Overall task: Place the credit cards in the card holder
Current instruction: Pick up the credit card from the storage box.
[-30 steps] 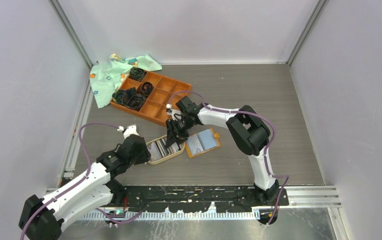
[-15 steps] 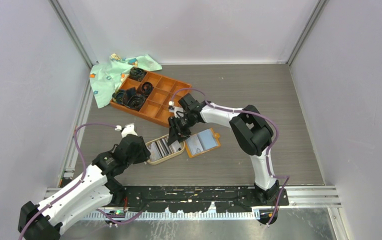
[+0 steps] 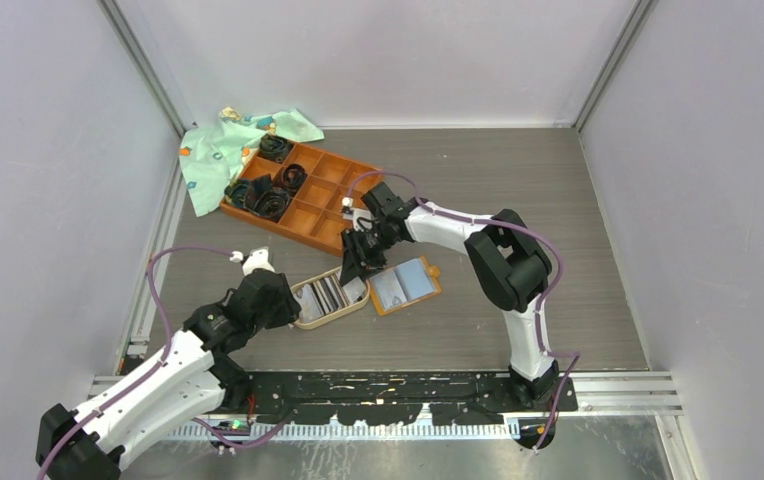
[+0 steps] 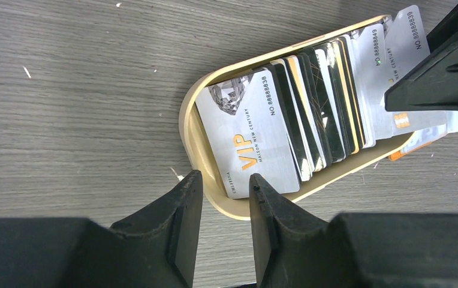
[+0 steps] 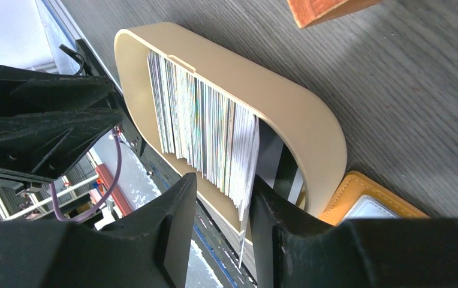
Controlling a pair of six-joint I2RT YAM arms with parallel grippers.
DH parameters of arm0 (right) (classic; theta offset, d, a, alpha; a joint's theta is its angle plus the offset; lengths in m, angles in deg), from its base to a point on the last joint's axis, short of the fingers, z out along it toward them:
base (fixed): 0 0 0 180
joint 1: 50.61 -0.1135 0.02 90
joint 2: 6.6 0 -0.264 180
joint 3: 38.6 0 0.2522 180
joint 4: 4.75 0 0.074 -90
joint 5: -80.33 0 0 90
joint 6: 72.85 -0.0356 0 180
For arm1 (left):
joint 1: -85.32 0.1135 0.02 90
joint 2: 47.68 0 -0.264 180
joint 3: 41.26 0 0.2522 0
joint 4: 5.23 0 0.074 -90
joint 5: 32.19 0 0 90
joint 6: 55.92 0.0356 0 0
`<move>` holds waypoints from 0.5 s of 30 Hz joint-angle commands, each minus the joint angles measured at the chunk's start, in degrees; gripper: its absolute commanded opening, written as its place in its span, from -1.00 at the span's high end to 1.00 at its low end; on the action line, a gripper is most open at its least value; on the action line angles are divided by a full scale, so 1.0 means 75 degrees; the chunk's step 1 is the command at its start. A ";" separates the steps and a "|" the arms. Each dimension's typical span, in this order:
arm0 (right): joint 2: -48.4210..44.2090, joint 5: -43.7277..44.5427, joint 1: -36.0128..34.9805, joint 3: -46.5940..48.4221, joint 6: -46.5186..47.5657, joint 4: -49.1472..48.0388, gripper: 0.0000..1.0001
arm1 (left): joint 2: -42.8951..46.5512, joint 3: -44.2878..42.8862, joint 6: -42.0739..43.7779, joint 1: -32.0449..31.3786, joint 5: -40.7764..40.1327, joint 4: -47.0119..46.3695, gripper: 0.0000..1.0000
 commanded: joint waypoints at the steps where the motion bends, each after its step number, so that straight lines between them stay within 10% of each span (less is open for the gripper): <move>1: -0.0513 0.0012 0.0110 0.0062 0.0109 -0.0008 0.16 | 0.0094 -0.0337 0.0173 0.0006 0.0012 0.0009 0.30; 15: -0.0457 0.0636 0.0218 0.0114 0.0503 0.0347 0.90 | 0.0137 -0.0425 0.0231 0.0010 0.0087 0.0019 0.31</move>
